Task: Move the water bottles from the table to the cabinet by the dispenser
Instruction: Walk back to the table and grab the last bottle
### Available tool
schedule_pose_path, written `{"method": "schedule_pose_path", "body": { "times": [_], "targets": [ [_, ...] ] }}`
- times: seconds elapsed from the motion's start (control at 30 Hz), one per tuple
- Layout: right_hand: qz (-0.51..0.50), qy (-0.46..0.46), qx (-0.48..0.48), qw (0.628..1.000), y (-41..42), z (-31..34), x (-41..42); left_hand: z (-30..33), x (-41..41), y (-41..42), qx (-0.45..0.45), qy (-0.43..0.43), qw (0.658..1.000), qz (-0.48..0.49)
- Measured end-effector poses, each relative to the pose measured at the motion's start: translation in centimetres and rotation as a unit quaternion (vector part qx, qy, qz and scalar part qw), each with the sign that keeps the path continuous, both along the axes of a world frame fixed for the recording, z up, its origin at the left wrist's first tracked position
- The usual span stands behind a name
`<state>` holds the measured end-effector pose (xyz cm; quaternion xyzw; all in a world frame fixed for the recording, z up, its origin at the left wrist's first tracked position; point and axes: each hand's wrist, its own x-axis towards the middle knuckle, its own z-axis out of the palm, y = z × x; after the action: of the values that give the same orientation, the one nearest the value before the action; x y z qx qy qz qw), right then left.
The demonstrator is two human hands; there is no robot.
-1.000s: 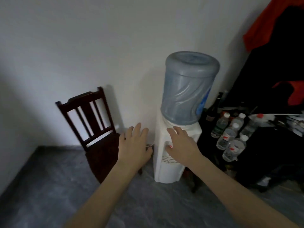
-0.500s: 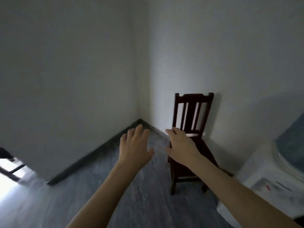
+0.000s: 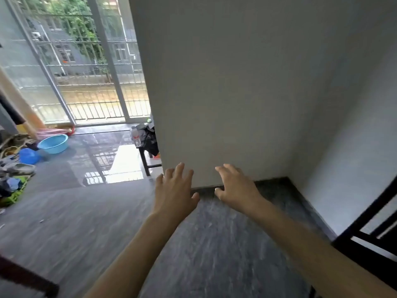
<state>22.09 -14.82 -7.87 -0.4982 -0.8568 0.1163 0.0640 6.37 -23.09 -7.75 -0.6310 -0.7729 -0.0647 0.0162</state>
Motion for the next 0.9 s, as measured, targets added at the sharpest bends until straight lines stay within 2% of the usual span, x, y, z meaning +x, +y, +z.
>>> {"method": "schedule_pose_path", "body": {
  "times": [0.2, 0.37, 0.7, 0.9],
  "targets": [
    [0.137, 0.008, -0.016, 0.990, -0.4, -0.9, -8.5, -0.9, -5.3, -4.0, -0.021, -0.008, 0.991, 0.129],
    [0.244, 0.003, -0.031, 0.969, 0.0, -1.7, -13.4, -1.2, -7.4, -6.6, -0.047, -0.004, 0.969, 0.242],
    [0.343, -0.014, -0.026, 0.939, 0.0, -2.8, -17.5, -1.8, -7.8, -7.8, -0.050, -0.021, 0.939, 0.339],
    [0.382, -0.041, -0.023, 0.923, 0.7, -3.6, -20.6, -2.6, -11.0, -7.9, -0.055, -0.026, 0.920, 0.388]
  ]
}}
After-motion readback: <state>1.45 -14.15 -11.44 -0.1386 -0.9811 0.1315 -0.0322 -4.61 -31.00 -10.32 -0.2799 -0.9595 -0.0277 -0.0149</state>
